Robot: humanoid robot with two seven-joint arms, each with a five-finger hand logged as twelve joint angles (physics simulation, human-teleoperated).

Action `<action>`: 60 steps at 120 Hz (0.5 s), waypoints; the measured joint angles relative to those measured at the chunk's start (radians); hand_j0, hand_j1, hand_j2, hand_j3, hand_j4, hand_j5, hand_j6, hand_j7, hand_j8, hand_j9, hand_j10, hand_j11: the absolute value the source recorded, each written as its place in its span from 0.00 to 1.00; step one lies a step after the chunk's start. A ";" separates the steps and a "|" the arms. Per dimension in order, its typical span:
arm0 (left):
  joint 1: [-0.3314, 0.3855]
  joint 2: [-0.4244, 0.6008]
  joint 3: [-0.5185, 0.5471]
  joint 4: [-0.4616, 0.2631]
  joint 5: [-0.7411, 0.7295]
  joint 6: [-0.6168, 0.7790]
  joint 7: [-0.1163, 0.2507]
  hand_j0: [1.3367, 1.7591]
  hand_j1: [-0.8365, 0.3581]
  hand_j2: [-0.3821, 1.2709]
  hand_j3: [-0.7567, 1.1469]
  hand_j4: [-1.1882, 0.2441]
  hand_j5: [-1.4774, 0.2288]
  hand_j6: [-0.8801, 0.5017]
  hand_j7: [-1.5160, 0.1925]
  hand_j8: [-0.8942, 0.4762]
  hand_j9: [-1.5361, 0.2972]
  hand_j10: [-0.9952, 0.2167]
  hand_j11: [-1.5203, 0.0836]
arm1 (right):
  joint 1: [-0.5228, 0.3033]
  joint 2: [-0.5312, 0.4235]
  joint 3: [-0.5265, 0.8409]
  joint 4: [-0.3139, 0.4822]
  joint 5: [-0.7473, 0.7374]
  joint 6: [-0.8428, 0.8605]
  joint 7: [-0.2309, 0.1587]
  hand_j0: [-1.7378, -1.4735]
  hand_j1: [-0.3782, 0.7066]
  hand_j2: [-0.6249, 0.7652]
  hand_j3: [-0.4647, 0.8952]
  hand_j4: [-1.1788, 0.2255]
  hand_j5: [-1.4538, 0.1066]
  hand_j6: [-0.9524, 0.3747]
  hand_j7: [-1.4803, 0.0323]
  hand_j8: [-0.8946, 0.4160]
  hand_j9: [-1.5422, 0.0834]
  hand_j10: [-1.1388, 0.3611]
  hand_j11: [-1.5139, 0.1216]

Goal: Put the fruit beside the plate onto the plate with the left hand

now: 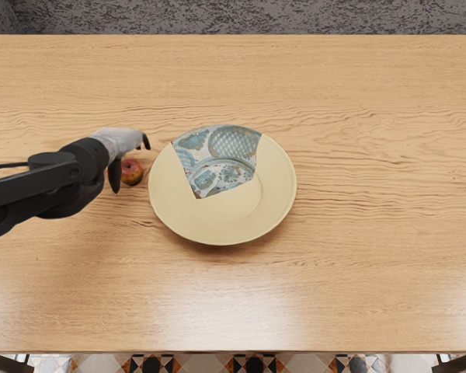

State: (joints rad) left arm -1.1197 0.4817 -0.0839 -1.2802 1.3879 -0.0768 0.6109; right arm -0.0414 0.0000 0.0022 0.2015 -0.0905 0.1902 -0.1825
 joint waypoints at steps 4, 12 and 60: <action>-0.001 0.000 0.000 0.002 0.000 0.000 0.000 0.76 0.69 0.27 0.40 0.62 0.64 0.42 0.66 0.43 0.62 0.57 0.70 | 0.000 0.000 0.000 0.000 0.000 0.000 0.000 0.30 0.04 0.45 0.34 0.83 0.92 0.71 0.97 0.67 0.94 0.75 0.91; 0.005 0.000 0.000 0.004 0.000 0.008 0.000 0.76 0.68 0.27 0.40 0.61 0.62 0.40 0.65 0.42 0.61 0.56 0.69 | 0.000 0.000 0.000 0.000 0.000 0.000 0.000 0.30 0.04 0.45 0.34 0.83 0.92 0.71 0.97 0.67 0.94 0.75 0.91; 0.020 -0.011 0.001 0.007 0.019 0.036 0.000 0.76 0.63 0.28 0.40 0.58 0.59 0.37 0.61 0.39 0.58 0.52 0.66 | 0.000 0.000 0.000 -0.001 0.000 0.000 0.000 0.30 0.04 0.45 0.34 0.83 0.92 0.71 0.97 0.67 0.94 0.75 0.91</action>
State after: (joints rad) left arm -1.1000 0.4709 -0.0829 -1.2732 1.4070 -0.0408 0.6109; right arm -0.0414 0.0000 0.0027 0.2009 -0.0905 0.1902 -0.1825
